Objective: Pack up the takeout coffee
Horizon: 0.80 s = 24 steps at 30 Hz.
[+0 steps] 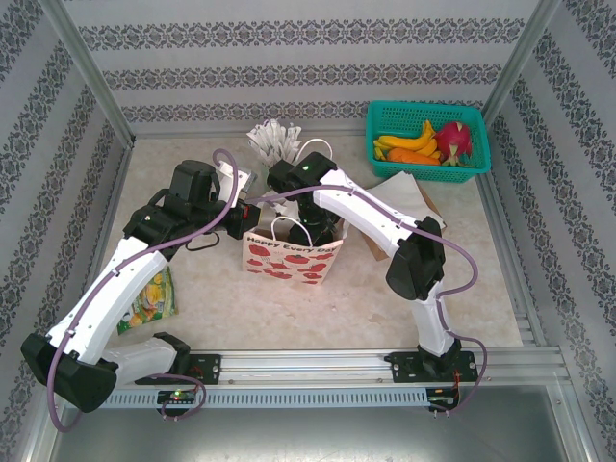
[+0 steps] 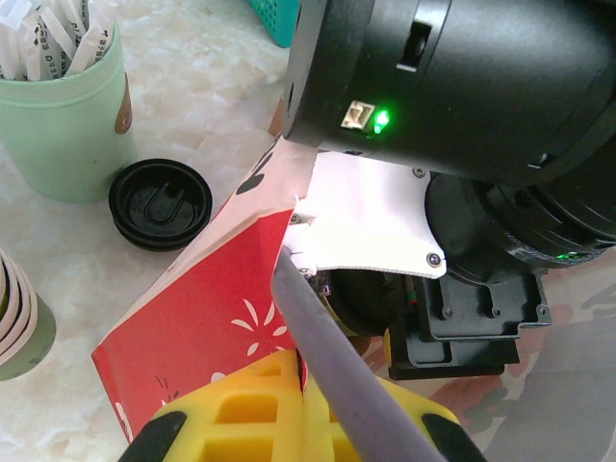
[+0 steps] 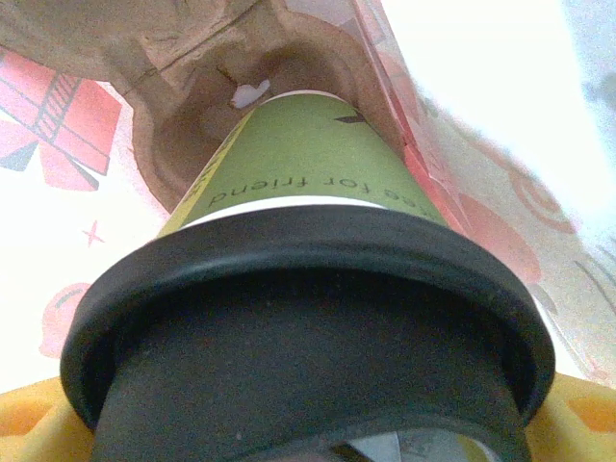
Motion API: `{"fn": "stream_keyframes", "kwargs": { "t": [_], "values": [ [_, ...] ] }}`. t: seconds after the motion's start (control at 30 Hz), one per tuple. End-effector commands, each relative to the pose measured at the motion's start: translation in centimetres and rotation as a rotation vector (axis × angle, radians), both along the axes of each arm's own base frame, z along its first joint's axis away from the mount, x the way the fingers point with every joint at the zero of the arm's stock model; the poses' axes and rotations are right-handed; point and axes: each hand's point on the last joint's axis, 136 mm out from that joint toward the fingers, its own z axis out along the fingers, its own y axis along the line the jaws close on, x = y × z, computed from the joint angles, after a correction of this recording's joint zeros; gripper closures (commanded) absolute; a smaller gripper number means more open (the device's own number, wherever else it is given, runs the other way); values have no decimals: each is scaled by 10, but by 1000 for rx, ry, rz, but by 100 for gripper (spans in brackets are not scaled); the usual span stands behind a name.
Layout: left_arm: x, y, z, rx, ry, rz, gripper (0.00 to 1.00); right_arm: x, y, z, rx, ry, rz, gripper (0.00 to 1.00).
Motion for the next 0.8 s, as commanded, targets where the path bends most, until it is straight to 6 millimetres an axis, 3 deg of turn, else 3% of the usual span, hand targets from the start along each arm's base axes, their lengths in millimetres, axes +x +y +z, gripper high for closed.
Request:
{"fn": "stream_keyframes", "kwargs": {
  "t": [0.0, 0.77],
  "values": [
    [-6, -14, 18, -62, -42, -72, 100, 3, -2, -3, 15, 6, -27, 53],
    [-6, -15, 15, -68, -35, -75, 100, 5, 6, -27, 62, 50, -47, 54]
  ]
}}
